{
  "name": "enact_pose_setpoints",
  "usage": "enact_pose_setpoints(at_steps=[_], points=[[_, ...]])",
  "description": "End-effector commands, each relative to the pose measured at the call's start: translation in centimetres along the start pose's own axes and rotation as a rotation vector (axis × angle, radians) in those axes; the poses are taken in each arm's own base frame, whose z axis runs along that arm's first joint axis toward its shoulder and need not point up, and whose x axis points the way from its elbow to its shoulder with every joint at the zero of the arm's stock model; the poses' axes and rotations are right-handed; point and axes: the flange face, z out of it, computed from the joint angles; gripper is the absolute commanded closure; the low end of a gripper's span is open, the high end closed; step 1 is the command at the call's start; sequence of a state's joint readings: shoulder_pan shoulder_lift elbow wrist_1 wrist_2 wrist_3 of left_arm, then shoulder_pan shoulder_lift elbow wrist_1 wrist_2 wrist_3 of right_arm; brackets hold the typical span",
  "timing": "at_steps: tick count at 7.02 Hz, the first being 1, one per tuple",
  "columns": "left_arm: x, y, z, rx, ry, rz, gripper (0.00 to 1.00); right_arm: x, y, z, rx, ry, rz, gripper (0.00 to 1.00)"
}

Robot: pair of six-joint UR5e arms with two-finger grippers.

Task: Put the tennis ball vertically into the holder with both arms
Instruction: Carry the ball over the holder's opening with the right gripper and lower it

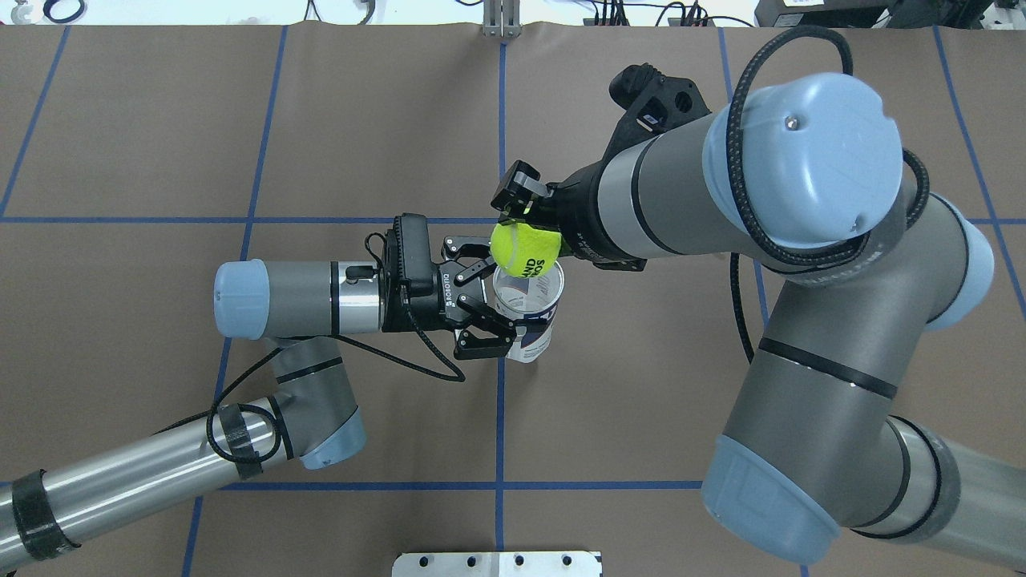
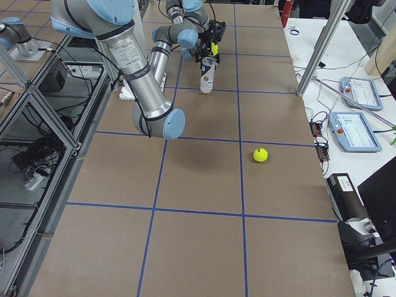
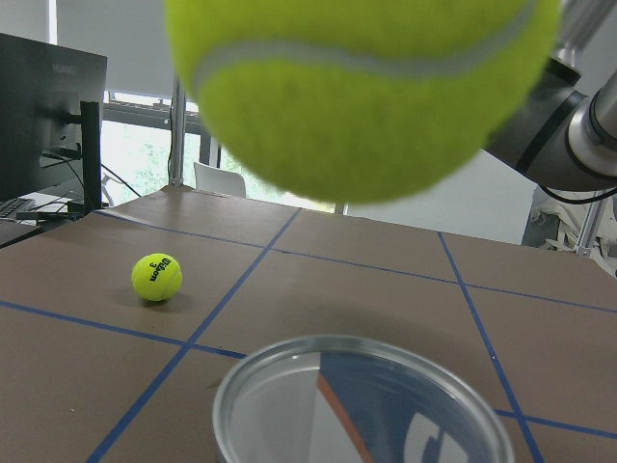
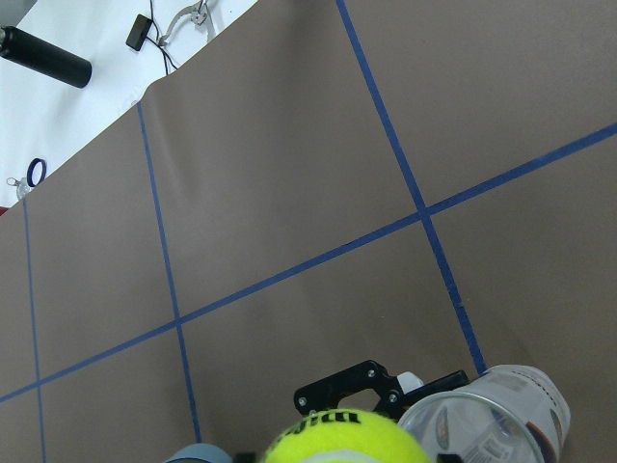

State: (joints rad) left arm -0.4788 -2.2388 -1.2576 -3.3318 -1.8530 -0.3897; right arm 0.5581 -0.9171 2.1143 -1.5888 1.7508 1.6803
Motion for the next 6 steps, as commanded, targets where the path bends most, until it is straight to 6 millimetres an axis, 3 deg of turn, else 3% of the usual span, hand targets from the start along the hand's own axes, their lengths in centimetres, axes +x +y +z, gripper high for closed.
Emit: enact_pose_setpoints(at_steps=[1, 6], points=[[-0.3, 0.1, -0.3, -0.004, -0.005, 0.002, 0.17, 0.3, 0.2, 0.4, 0.002, 0.018, -0.003, 1.0], [-0.7, 1.5, -0.8, -0.028, -0.015, 0.002, 0.17, 0.4, 0.3, 0.5, 0.002, 0.03, -0.002, 1.0]])
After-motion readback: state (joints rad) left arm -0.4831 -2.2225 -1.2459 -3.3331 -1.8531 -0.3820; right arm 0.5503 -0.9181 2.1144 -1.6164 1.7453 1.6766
